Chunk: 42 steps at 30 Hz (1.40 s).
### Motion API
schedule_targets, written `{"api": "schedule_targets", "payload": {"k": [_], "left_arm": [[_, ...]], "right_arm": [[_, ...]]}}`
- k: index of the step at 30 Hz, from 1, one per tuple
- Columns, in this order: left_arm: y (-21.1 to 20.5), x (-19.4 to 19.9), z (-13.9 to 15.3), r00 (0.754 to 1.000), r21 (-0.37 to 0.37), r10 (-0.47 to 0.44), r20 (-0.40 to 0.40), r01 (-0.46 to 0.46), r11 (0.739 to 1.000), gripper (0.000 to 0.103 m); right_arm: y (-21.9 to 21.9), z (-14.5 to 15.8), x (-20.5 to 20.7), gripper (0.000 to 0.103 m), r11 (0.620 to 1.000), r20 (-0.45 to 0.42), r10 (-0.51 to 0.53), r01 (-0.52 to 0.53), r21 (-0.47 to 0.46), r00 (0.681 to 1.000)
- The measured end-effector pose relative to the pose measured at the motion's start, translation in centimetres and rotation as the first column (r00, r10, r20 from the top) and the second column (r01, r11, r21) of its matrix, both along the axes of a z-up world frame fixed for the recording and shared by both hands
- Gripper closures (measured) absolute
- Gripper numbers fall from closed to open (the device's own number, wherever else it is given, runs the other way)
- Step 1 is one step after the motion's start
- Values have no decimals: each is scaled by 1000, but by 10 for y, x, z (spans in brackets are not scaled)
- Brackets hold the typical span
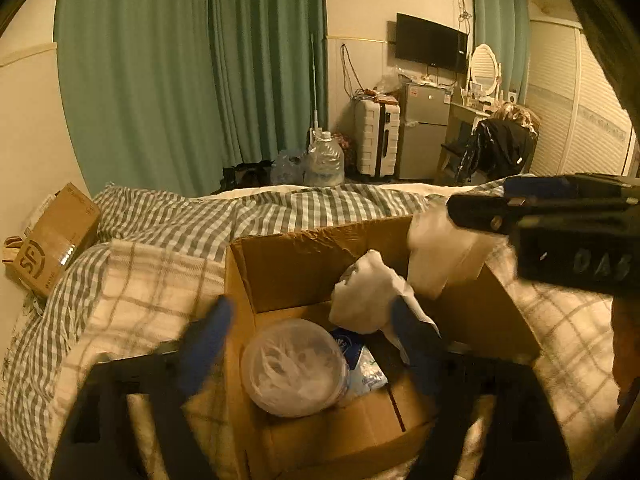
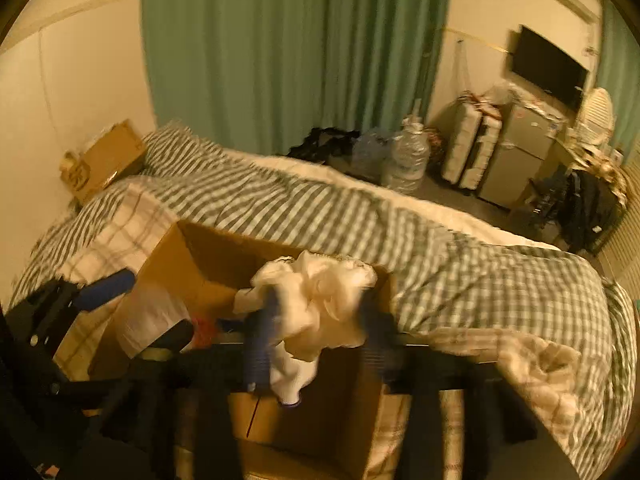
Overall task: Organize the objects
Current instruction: 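Lower both held items into the cardboard box and open both tools, then grasp the black object with the left tool while the right tool grasps the white bottle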
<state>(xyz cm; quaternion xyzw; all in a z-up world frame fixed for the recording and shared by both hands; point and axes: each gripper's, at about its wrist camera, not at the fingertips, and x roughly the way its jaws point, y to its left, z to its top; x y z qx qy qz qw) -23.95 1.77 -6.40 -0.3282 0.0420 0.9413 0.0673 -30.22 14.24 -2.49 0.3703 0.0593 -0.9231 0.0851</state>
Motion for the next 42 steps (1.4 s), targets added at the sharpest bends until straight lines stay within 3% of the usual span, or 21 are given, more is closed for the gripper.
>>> {"api": "schedule_targets", "payload": {"k": [7, 15, 21, 27, 33, 37, 42], "left_arm": [[-9, 32, 34, 1000, -9, 12, -1, -12, 1000, 9], [-27, 109, 85, 999, -3, 25, -39, -25, 1000, 8], [-47, 164, 100, 995, 13, 71, -68, -70, 997, 8], [-64, 202, 77, 994, 19, 97, -56, -96, 995, 8], [-76, 221, 24, 987, 29, 159, 10, -159, 987, 8], [-76, 225, -16, 983, 1, 168, 77, -168, 986, 8], [-81, 223, -42, 976, -5, 171, 138, -172, 985, 8]], "right_arm": [[8, 47, 44, 30, 1000, -64, -26, 26, 5, 998], [5, 111, 146, 24, 998, -146, -13, 22, 59, 989], [-4, 125, 211, 23, 998, -154, 26, -15, 68, 988], [-20, 97, 252, 23, 996, -134, 48, -38, 80, 990], [-35, 33, 275, 23, 995, -64, 54, -49, 84, 996], [-45, -12, 275, 23, 995, 28, 75, -77, 69, 997], [-52, -52, 266, 23, 995, 149, 68, -79, 67, 986]]}}
